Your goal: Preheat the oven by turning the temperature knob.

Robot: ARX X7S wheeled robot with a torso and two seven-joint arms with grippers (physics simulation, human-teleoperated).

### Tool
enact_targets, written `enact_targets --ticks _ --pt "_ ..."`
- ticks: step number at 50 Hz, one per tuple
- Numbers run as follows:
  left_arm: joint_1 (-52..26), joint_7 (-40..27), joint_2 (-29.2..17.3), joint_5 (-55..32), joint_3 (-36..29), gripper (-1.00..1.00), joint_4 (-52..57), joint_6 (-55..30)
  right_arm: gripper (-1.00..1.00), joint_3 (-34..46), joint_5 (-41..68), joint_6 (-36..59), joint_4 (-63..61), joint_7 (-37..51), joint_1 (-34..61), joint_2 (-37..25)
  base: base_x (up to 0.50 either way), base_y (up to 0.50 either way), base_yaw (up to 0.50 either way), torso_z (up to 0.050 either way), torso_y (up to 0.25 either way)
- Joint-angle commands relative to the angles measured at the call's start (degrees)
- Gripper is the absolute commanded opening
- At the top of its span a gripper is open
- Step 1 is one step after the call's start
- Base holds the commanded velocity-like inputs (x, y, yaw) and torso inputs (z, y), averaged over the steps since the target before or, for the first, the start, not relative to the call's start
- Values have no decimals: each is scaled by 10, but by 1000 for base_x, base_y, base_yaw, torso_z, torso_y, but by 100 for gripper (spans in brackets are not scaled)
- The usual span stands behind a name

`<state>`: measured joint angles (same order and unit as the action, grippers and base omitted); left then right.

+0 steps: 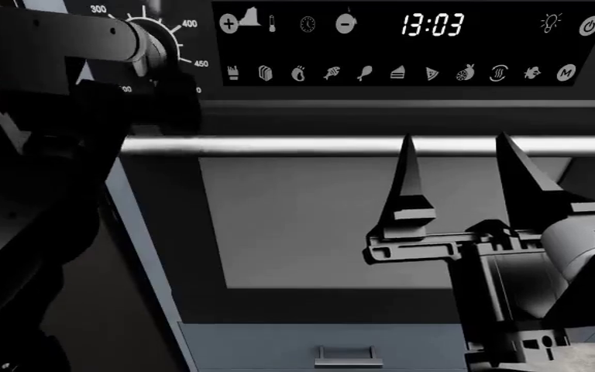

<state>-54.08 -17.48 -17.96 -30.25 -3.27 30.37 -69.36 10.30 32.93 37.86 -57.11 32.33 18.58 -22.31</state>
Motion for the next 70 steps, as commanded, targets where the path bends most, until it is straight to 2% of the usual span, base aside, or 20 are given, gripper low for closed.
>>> enact_targets --ticks 1,30,31,62,70 --pt "1 10 -3 6 -9 100 -38 26 100 10 1 -6 0 5 -1 -6 0 0 0 0 0" --pt "10 11 1 2 -15 100 -56 48 100 23 0 -17 11 14 2 -17 0 0 0 0 0" --pt "10 10 1 5 -16 -100 -56 51 100 23 -1 -18 11 14 2 -17 0 0 0 0 0" --pt "17 -1 0 9 -16 -100 -66 71 100 40 5 -37 23 30 7 -34 0 0 0 0 0" --pt "1 13 -25 8 -62 -100 -56 36 100 43 9 -40 20 34 8 -38 0 0 0 0 0"
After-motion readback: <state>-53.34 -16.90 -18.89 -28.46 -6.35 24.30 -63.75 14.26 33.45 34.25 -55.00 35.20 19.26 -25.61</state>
